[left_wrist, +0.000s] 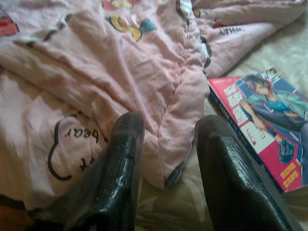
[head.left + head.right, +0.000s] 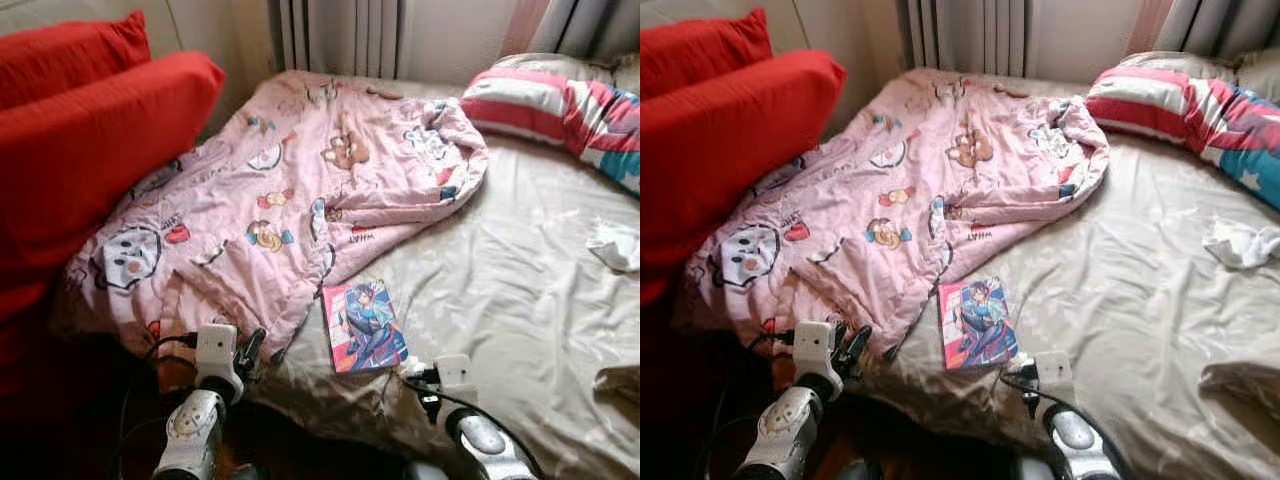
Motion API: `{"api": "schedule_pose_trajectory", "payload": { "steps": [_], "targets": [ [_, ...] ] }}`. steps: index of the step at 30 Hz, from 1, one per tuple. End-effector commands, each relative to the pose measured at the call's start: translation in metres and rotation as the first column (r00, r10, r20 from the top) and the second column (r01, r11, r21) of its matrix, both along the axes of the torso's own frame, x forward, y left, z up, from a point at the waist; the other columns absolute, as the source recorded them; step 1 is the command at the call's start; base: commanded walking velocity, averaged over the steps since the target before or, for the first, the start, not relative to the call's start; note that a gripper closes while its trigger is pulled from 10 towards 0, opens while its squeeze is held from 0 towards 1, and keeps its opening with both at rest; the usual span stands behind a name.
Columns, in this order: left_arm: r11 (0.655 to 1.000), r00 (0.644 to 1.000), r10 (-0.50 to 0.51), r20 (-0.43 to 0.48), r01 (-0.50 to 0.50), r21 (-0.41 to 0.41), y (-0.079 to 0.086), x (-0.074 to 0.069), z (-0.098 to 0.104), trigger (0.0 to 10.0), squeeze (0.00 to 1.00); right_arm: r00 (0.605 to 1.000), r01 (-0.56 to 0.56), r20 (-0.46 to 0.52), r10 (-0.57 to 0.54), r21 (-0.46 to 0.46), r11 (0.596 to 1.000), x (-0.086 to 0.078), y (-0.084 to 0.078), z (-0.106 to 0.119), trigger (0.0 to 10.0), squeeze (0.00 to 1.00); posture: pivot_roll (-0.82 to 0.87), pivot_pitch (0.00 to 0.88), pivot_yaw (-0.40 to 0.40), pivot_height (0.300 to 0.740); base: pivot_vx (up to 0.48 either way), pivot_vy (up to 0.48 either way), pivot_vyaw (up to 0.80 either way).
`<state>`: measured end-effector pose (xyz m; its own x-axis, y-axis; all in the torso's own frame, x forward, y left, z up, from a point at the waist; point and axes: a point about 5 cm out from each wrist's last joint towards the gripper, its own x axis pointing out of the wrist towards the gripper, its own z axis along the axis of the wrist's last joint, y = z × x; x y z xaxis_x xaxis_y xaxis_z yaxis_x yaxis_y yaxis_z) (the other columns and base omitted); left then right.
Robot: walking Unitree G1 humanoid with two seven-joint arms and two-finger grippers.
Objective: Clean up the room
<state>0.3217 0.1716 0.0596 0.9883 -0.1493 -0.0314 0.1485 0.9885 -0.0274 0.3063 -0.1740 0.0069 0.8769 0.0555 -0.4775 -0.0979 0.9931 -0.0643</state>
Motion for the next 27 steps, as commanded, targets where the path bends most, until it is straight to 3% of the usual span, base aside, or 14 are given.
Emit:
{"api": "schedule_pose_trajectory", "payload": {
  "steps": [1,5,6,16,24,25,26,27],
  "targets": [
    [1.000,1.000,0.001,-0.018,-0.001,-0.003,0.002,-0.006,-0.005,10.0,0.00,1.000,-0.018,0.009,0.018,0.033,0.999,0.002,0.004,0.002,10.0,1.00,-0.03,0.278,0.048,0.611,0.000,0.000,0.00],
    [1.000,1.000,-0.001,-0.016,0.001,-0.005,0.002,-0.007,-0.005,10.0,0.00,0.998,-0.043,0.035,0.043,0.017,0.999,0.008,0.007,0.009,10.0,1.00,-0.02,0.293,0.048,0.611,0.000,0.000,0.00],
    [1.000,1.000,-0.003,-0.013,0.003,-0.005,0.002,-0.007,-0.005,10.0,0.00,0.998,-0.048,0.038,0.048,0.010,0.999,0.010,0.008,0.011,10.0,0.00,-0.02,0.304,0.047,0.611,0.000,0.000,0.00],
    [1.000,1.000,0.001,-0.015,-0.001,-0.001,0.007,-0.015,-0.009,10.0,0.00,0.994,-0.067,0.079,0.071,-0.049,0.997,0.027,0.005,0.030,10.0,0.00,0.00,0.333,0.047,0.611,0.000,0.000,0.00],
    [1.000,1.000,0.009,-0.029,-0.009,0.002,0.010,-0.023,-0.013,10.0,0.00,0.997,-0.028,0.069,0.034,-0.089,0.996,0.029,-0.003,0.032,10.0,0.00,0.01,0.346,0.048,0.611,0.000,0.000,0.00],
    [1.000,0.999,0.010,-0.032,-0.010,0.003,0.011,-0.024,-0.013,10.0,0.00,0.997,-0.026,0.067,0.032,-0.087,0.996,0.028,-0.003,0.031,3.6,0.00,0.01,0.349,0.049,0.611,0.000,0.000,0.00],
    [1.000,0.999,0.011,-0.034,-0.011,0.003,0.011,-0.025,-0.014,10.0,0.00,0.997,-0.025,0.066,0.031,-0.086,0.996,0.028,-0.003,0.031,0.0,0.00,0.01,0.350,0.050,0.611,0.000,0.000,0.00],
    [1.000,0.999,0.011,-0.036,-0.011,0.004,0.011,-0.025,-0.014,10.0,0.00,0.997,-0.026,0.066,0.032,-0.084,0.996,0.028,-0.002,0.031,0.0,0.00,0.01,0.352,0.050,0.611,0.000,0.000,0.00]
  ]
}}
